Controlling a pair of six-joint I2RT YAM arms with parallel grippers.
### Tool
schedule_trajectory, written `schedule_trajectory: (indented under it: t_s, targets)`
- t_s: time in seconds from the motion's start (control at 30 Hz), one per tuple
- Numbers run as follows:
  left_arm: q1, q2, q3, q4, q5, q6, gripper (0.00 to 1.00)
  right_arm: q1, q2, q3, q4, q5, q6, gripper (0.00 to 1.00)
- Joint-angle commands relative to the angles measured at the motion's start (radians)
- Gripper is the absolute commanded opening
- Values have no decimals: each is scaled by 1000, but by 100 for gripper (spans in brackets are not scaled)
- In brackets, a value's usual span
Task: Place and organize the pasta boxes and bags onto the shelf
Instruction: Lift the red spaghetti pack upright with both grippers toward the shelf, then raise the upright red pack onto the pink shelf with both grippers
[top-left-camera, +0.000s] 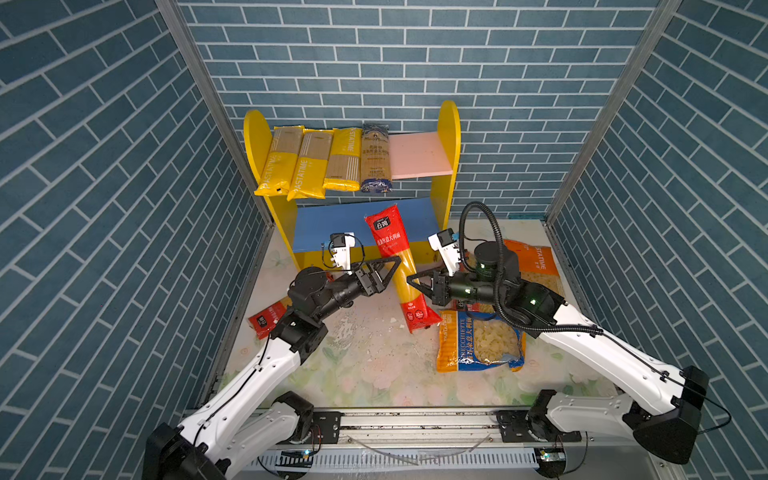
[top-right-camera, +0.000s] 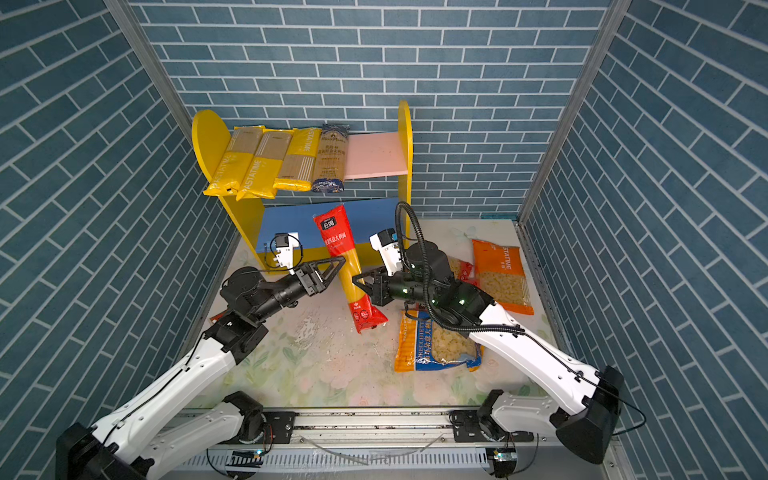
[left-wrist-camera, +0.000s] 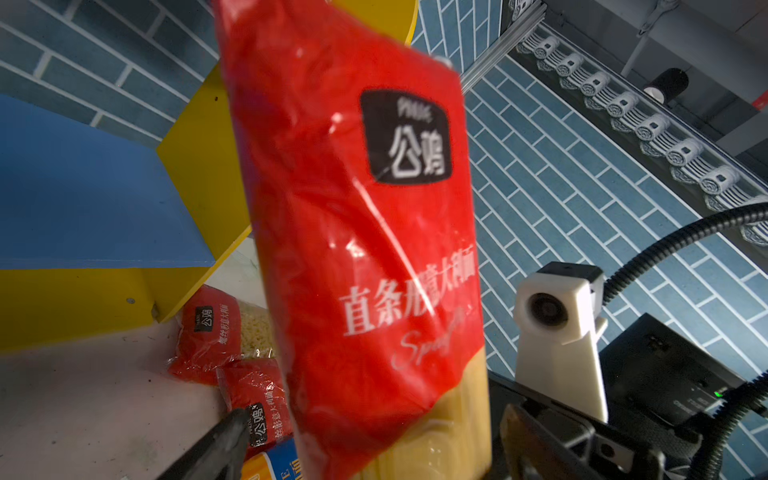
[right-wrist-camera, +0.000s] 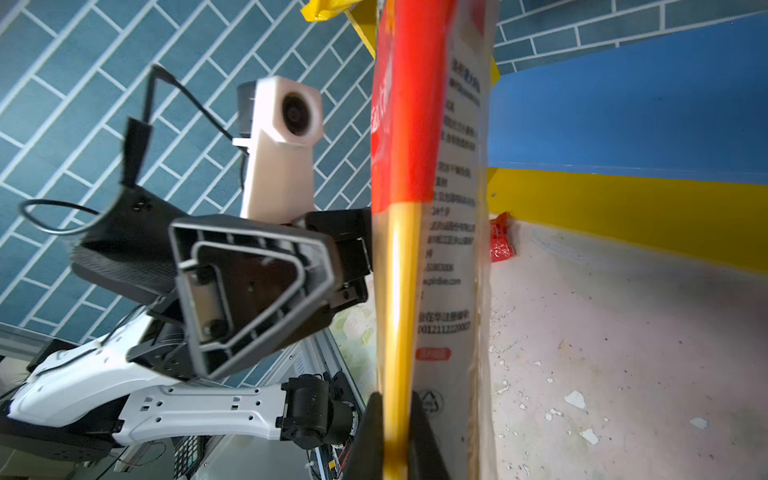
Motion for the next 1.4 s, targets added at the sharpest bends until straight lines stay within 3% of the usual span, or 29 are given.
schedule_trajectory:
  t_s: [0.0, 0.13, 0.27, 0.43, 0.67, 0.9, 1.0, 1.17, 1.37]
  targets:
    - [16, 31, 46, 108, 57, -5, 95, -3, -46, 99, 182, -47, -30, 0]
    - [16, 74, 94, 169, 88, -8, 92, -10, -50, 85, 235, -76, 20, 0]
    - [16, 113, 130, 234, 138, -42, 80, -27, -45, 72, 282, -98, 65, 0]
    - [17, 132, 168, 250, 169, -37, 54, -73, -49, 43, 337, -128, 133, 0]
    - [17, 165, 226, 254, 180, -50, 30, -112, -48, -10, 396, -134, 202, 1]
    - [16, 191, 295, 229, 143, -61, 16, -115, -55, -70, 391, -60, 175, 29]
    - [16, 192, 324, 219, 106, -66, 8, -117, -50, -94, 396, -40, 168, 36]
    - [17, 187, 413, 87, 30, 8, 5, -117, -92, -158, 348, 23, 107, 61]
    - [19, 242, 564, -21, -92, 50, 4, -122, -145, -260, 374, 28, 147, 78]
